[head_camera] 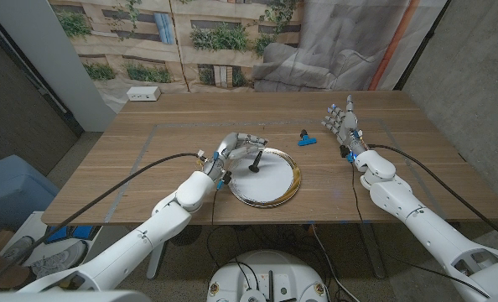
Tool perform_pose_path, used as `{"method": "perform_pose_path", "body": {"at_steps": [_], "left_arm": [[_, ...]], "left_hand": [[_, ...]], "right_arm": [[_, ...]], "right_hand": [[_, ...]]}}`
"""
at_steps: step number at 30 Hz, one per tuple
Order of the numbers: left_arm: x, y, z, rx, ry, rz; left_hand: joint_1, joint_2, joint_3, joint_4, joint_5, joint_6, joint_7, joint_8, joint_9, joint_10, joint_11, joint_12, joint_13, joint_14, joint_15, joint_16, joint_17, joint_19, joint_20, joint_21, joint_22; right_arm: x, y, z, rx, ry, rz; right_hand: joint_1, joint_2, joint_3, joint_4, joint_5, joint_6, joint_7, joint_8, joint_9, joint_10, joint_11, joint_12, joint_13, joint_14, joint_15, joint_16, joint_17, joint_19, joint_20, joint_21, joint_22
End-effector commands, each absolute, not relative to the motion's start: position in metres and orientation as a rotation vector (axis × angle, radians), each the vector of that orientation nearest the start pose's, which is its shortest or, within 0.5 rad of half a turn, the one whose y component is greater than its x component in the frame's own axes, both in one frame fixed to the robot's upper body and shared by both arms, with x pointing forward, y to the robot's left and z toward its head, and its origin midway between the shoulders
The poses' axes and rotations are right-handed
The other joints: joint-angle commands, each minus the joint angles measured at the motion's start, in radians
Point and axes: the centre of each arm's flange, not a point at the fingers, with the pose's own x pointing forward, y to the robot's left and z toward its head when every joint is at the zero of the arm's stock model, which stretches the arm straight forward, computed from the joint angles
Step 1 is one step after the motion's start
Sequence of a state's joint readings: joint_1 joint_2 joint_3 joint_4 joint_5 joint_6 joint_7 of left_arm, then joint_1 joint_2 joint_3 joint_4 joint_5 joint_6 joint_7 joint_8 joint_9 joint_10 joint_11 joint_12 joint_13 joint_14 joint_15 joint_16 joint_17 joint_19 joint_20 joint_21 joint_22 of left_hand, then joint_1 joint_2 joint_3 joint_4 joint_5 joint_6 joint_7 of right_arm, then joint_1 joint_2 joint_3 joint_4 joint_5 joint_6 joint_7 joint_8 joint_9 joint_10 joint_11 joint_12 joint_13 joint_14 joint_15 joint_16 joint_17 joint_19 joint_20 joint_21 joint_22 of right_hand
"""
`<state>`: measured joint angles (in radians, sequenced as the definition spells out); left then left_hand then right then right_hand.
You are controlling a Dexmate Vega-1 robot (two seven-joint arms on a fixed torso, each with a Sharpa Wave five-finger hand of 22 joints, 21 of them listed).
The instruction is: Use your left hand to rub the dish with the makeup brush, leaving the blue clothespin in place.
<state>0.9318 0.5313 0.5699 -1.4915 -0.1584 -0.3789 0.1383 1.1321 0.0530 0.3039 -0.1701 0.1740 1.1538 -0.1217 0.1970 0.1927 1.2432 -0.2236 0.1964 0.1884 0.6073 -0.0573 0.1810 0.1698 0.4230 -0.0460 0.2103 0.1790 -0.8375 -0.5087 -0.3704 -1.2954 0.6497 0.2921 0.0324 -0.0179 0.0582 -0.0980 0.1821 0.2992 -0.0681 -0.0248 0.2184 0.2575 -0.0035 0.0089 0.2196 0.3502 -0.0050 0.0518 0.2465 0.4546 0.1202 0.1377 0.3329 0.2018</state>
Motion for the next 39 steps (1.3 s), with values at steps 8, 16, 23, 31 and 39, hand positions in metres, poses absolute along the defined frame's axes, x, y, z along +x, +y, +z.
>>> {"method": "perform_pose_path", "body": {"at_steps": [8, 16, 23, 31, 39], "left_arm": [[0.587, 0.152, -0.085, 0.392, -0.715, -0.377], [0.585, 0.149, -0.086, 0.386, -0.710, -0.382], [0.584, 0.148, -0.088, 0.385, -0.706, -0.383], [0.581, 0.147, -0.091, 0.380, -0.696, -0.390], [0.579, 0.148, -0.089, 0.373, -0.699, -0.391]], "left_hand": [[0.001, 0.009, -0.007, 0.000, 0.006, 0.001, -0.001, 0.002, 0.003, 0.006, -0.004, 0.004, 0.003, 0.003, -0.166, 0.003, 0.003, -0.004, -0.027, 0.001, 0.004], [0.002, 0.010, -0.007, 0.001, 0.006, 0.000, 0.000, 0.002, 0.003, 0.007, -0.004, 0.004, 0.003, 0.004, -0.166, 0.004, 0.003, -0.004, -0.026, 0.001, 0.004], [0.003, 0.010, -0.009, 0.001, 0.006, 0.001, -0.001, 0.002, 0.003, 0.007, -0.004, 0.004, 0.004, 0.004, -0.166, 0.004, 0.003, -0.005, -0.026, 0.001, 0.004], [0.003, 0.010, -0.010, 0.000, 0.006, 0.003, 0.000, 0.003, 0.003, 0.008, -0.004, 0.004, 0.004, 0.003, -0.165, 0.003, 0.003, -0.004, -0.026, 0.001, 0.004], [0.003, 0.011, -0.011, 0.001, 0.006, 0.001, 0.003, 0.002, 0.003, 0.007, -0.004, 0.004, 0.004, 0.004, -0.165, 0.004, 0.003, -0.005, -0.026, 0.001, 0.004]], "right_arm": [[0.653, -0.291, -0.027, 0.041, -0.594, 0.207], [0.653, -0.291, -0.027, 0.041, -0.594, 0.207], [0.653, -0.291, -0.027, 0.041, -0.594, 0.207], [0.653, -0.291, -0.027, 0.041, -0.594, 0.207], [0.653, -0.291, -0.027, 0.041, -0.594, 0.207]], "right_hand": [[-0.004, 0.107, -0.003, 0.008, 0.007, -0.011, -0.001, 0.004, 0.002, -0.003, 0.003, 0.007, 0.003, -0.004, 0.006, 0.002, 0.001, -0.001, 0.004, 0.006, 0.006], [-0.004, 0.107, -0.003, 0.008, 0.007, -0.008, 0.000, 0.005, 0.002, -0.004, 0.002, 0.007, 0.003, -0.004, 0.005, 0.002, 0.001, -0.002, 0.005, 0.006, 0.006], [-0.004, 0.107, -0.003, 0.008, 0.007, -0.010, 0.001, 0.004, 0.002, -0.005, 0.003, 0.006, 0.003, -0.004, 0.006, 0.002, 0.001, -0.001, 0.004, 0.006, 0.006], [-0.004, 0.107, -0.003, 0.008, 0.007, -0.008, 0.001, 0.005, 0.002, -0.004, 0.004, 0.007, 0.003, -0.004, 0.006, 0.002, 0.001, -0.001, 0.005, 0.007, 0.006], [-0.004, 0.107, -0.004, 0.008, 0.007, -0.009, 0.000, 0.005, 0.002, -0.005, 0.006, 0.007, 0.003, -0.004, 0.004, 0.002, 0.001, -0.001, 0.005, 0.007, 0.006]]}}
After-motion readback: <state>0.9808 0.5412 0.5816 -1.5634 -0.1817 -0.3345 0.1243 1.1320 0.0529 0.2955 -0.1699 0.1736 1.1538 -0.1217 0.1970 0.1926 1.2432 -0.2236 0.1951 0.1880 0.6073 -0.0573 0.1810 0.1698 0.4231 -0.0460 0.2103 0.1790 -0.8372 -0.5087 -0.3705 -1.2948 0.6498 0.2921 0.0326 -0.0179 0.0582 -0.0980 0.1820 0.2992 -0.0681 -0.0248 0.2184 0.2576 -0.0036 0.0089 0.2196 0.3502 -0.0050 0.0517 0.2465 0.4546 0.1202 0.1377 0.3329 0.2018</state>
